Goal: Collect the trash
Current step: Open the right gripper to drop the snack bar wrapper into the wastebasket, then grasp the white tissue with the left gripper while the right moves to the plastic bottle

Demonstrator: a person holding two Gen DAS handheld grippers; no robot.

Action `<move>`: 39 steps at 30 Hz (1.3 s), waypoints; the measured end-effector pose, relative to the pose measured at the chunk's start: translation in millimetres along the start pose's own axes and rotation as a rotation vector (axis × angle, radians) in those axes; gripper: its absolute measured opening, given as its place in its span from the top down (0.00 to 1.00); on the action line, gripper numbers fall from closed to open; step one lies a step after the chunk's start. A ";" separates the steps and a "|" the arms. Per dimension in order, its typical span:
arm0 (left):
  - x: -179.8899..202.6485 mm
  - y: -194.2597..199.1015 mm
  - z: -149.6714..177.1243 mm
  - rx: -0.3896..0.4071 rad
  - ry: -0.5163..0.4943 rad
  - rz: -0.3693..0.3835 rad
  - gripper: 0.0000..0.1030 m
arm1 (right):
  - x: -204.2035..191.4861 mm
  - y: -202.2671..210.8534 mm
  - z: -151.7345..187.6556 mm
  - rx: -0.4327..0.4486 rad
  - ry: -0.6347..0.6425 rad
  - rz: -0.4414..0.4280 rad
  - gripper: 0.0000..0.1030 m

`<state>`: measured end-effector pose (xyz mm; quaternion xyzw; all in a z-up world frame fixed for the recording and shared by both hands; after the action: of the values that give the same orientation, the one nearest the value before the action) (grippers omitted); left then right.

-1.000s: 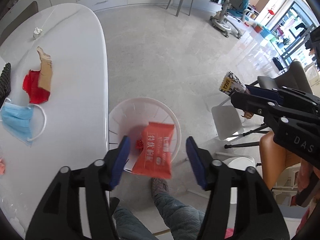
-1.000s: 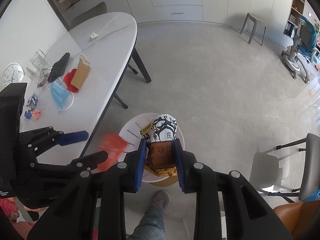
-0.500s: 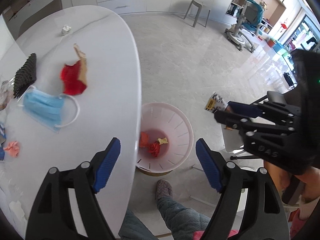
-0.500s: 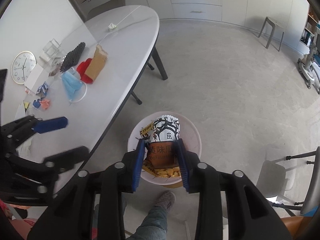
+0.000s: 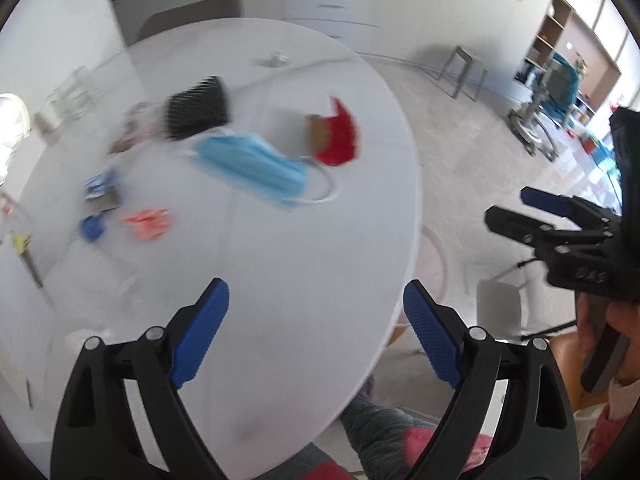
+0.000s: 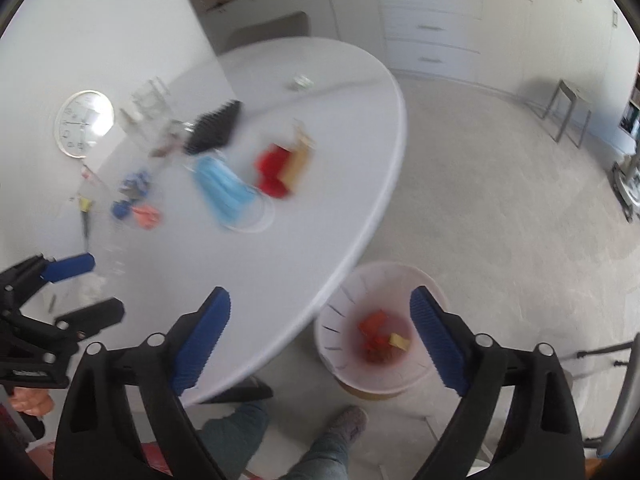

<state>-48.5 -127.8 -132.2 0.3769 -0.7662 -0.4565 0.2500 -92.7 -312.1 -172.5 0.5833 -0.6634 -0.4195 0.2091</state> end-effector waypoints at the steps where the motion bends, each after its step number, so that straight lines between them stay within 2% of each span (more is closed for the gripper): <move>1: -20.0 9.2 7.0 0.009 0.020 -0.027 0.17 | -15.6 1.4 -4.2 0.008 0.011 -0.032 0.09; 4: -65.7 22.2 23.4 0.011 0.082 -0.086 0.17 | -67.0 -2.9 -14.5 0.012 0.068 -0.121 0.08; 10: -166.0 23.3 66.4 -0.030 0.267 -0.190 0.17 | -168.2 -37.9 -23.9 -0.037 0.230 -0.215 0.08; 13: -204.2 17.8 84.9 -0.051 0.356 -0.197 0.17 | -209.3 -57.1 -24.9 -0.070 0.295 -0.249 0.08; 16: -219.5 15.6 98.4 -0.055 0.400 -0.204 0.17 | -239.4 -75.8 -25.0 -0.109 0.356 -0.267 0.08; 20: -236.5 -7.8 109.0 -0.084 0.456 -0.199 0.17 | -268.8 -105.1 -28.6 -0.165 0.424 -0.269 0.08; 30: -257.3 -57.6 119.2 -0.142 0.562 -0.203 0.17 | -315.0 -173.4 -32.7 -0.265 0.557 -0.240 0.08; 34: -259.8 -64.6 119.0 -0.148 0.572 -0.219 0.26 | -326.7 -186.7 -32.5 -0.282 0.594 -0.238 0.08; 36: -259.7 -67.1 119.4 -0.154 0.585 -0.215 0.37 | -331.6 -191.6 -31.8 -0.286 0.612 -0.235 0.08; 38: -259.5 -70.2 120.2 -0.166 0.590 -0.208 0.55 | -334.8 -194.7 -31.3 -0.291 0.623 -0.231 0.08; 39: -259.9 -71.3 120.9 -0.168 0.588 -0.218 0.60 | -336.6 -195.9 -30.9 -0.292 0.628 -0.233 0.08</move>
<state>42.0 122.1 -261.0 0.5505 -0.5758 -0.4138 0.4406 126.3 4.1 -240.7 0.7192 -0.4293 -0.3313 0.4344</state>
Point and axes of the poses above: each gripper's, at about its wrist camera, not at the fingertips, and y roughly against the way its jaws point, x to its right, z to its underside, the point moved 2 cm from there along -y, roughly the way its jaws point, and after that the axes turned 1 degree about x, right-handed, at the moved point
